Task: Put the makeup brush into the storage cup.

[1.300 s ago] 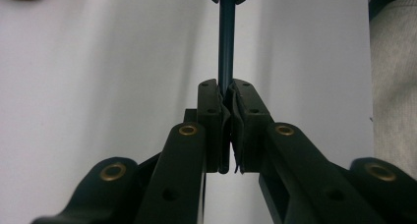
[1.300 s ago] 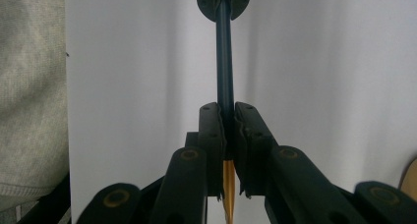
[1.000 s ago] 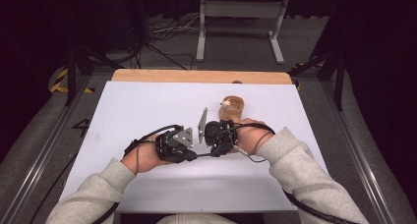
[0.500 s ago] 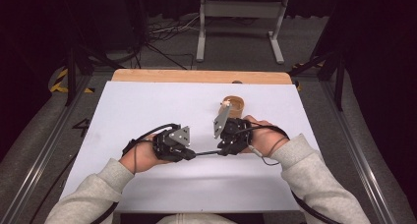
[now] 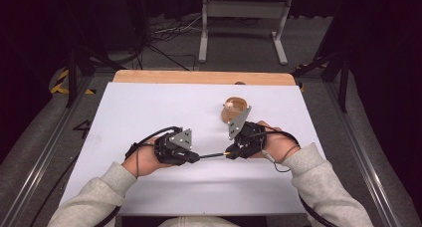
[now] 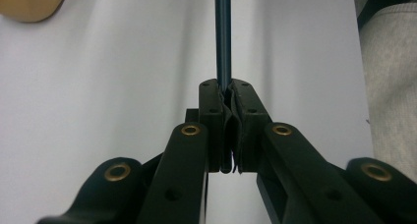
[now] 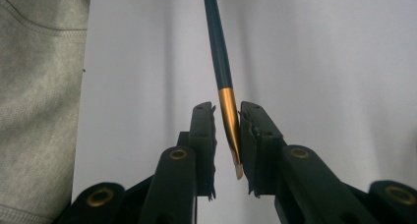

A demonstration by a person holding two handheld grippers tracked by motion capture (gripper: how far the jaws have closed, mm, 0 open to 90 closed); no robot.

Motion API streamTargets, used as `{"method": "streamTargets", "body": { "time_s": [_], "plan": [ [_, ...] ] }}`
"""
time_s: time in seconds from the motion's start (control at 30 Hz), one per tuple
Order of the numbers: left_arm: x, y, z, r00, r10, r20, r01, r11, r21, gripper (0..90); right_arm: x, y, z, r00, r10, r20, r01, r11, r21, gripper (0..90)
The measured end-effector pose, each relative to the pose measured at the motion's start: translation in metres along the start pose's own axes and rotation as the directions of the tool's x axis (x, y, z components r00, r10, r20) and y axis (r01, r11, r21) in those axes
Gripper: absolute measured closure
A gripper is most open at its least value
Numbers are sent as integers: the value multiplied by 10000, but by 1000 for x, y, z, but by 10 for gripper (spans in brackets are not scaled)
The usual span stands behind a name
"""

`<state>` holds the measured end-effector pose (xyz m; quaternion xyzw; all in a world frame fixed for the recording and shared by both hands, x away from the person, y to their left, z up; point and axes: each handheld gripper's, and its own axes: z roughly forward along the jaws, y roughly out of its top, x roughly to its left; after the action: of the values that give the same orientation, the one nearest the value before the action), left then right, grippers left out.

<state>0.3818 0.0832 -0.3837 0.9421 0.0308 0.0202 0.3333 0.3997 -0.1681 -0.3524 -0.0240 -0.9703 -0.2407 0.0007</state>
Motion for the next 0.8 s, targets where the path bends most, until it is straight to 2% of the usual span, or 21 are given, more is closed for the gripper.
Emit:
{"method": "streamTargets", "body": {
  "time_s": [0.2,0.4,0.5,0.8],
  "plan": [
    [0,-2,1,10000,16,72,-15,10000,-69,849,0,-5,1,9999,-3,-119,-1,9994,-348,820],
    [-1,-3,2,9999,5,156,-3,10000,-88,848,1,-5,1,9993,-284,-224,277,9992,-298,836],
    [-1,-3,2,9998,132,163,-131,9999,-64,847,1,-5,2,9986,-312,-436,303,9993,-207,842],
    [0,-5,2,9996,56,285,-52,9999,-141,843,3,-2,0,9979,-506,-406,499,9986,-172,845]
  ]
}}
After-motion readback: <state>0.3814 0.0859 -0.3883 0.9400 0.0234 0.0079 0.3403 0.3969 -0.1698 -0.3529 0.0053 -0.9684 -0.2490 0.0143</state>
